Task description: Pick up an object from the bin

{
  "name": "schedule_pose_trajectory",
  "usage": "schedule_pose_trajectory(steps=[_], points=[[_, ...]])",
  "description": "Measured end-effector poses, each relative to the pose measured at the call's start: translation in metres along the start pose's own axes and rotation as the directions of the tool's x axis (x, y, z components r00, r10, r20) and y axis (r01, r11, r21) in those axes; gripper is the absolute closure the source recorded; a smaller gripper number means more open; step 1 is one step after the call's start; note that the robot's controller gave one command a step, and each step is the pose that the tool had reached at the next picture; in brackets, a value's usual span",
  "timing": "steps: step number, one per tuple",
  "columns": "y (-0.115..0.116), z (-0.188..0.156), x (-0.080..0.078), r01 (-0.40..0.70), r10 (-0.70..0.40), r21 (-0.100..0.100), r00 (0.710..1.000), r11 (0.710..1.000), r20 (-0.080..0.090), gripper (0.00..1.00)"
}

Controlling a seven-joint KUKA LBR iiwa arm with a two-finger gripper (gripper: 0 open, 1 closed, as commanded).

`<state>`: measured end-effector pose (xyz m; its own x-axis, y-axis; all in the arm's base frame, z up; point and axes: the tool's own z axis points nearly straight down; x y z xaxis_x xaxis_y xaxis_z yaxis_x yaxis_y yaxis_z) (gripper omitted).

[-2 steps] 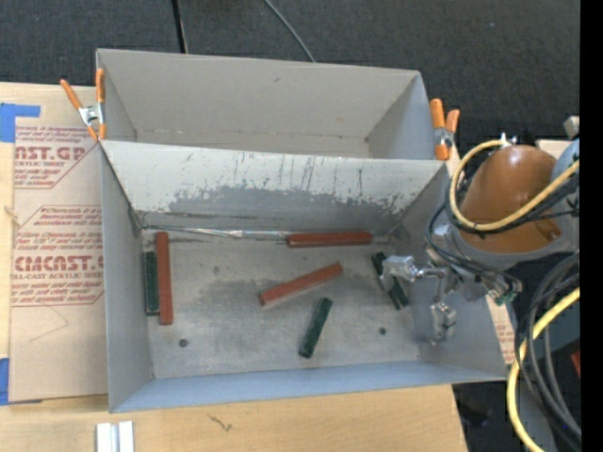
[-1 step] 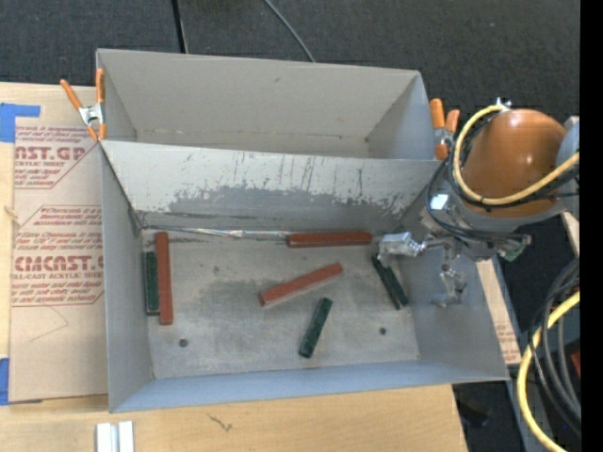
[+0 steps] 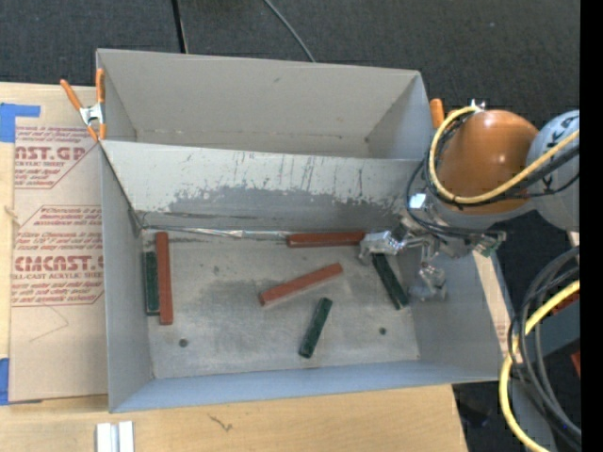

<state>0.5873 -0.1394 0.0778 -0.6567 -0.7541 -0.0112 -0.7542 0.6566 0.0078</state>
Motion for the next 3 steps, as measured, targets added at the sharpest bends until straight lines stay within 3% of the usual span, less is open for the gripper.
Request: schedule_pose_trajectory(steps=[1, 2, 3], points=[[0.0441, 0.0085, 0.0099, 0.075, -0.075, 0.006, 0.997, 0.997, -0.009, 1.0], [0.0443, 0.0084, 0.0096, 0.075, -0.075, 0.006, 0.997, 0.997, -0.008, 0.0], [0.0444, 0.0084, 0.0095, 0.075, -0.075, 0.006, 0.997, 0.997, -0.008, 0.0]])
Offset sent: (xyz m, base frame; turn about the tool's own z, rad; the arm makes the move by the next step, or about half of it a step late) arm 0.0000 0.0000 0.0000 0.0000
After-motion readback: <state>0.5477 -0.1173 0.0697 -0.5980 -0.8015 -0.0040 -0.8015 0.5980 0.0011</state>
